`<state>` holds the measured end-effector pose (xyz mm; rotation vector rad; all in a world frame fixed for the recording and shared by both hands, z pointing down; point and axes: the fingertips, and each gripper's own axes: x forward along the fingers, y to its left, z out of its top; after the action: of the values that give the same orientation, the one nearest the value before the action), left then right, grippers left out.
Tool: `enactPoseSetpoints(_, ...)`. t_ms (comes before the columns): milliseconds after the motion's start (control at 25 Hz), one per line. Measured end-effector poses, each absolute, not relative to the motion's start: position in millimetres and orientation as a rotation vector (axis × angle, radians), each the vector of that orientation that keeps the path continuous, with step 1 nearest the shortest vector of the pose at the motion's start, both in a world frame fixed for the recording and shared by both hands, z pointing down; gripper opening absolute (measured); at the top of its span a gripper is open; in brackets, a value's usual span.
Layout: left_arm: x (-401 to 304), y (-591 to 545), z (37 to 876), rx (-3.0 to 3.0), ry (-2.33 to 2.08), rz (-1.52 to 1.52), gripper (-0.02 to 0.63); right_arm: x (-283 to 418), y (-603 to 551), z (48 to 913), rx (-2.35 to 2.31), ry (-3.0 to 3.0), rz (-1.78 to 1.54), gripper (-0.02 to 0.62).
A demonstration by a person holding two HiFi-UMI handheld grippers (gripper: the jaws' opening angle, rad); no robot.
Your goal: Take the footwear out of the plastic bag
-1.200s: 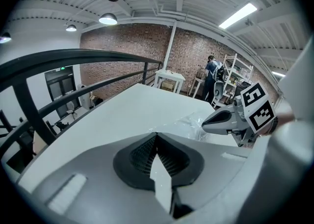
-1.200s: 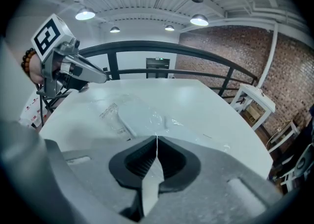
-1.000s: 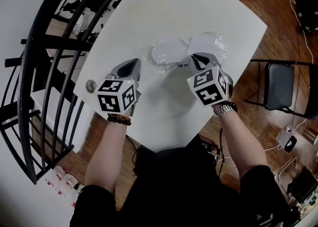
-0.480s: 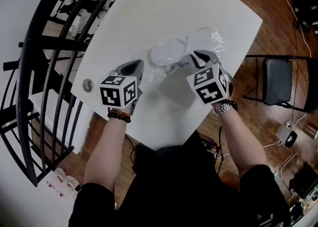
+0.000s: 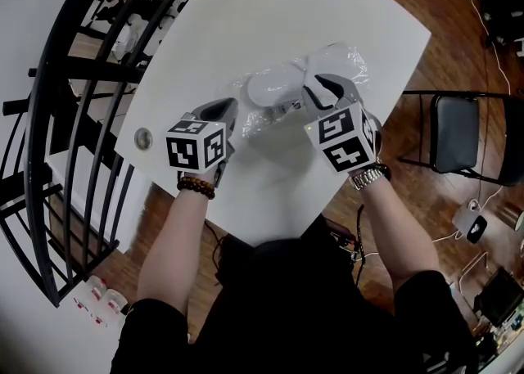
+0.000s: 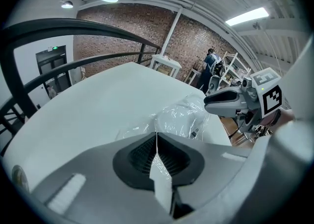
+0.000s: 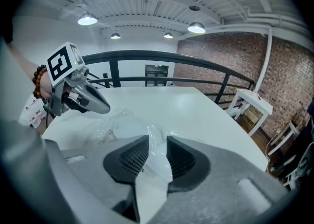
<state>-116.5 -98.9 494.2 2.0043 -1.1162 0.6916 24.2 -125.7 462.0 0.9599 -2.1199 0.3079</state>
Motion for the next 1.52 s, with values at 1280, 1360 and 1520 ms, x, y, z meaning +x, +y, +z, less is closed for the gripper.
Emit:
enactPoseSetpoints(1280,-119.2,-98.4,507.5,1.971,-1.065,0.666,0.035,-46.4,-97.5,510.0,0.548,-2.032,0.268,0.137)
enactPoseSetpoints(1360,-117.1,-97.8,507.8,1.970,-1.059,0.665,0.037,-45.6,-96.1,513.4,0.543,-2.014,0.262,0.137)
enactPoseSetpoints(1520,-116.6,-98.4,510.2,1.969,-1.054,0.666,0.038,-44.6,-100.2,512.9,0.564,-2.003,0.247,0.084)
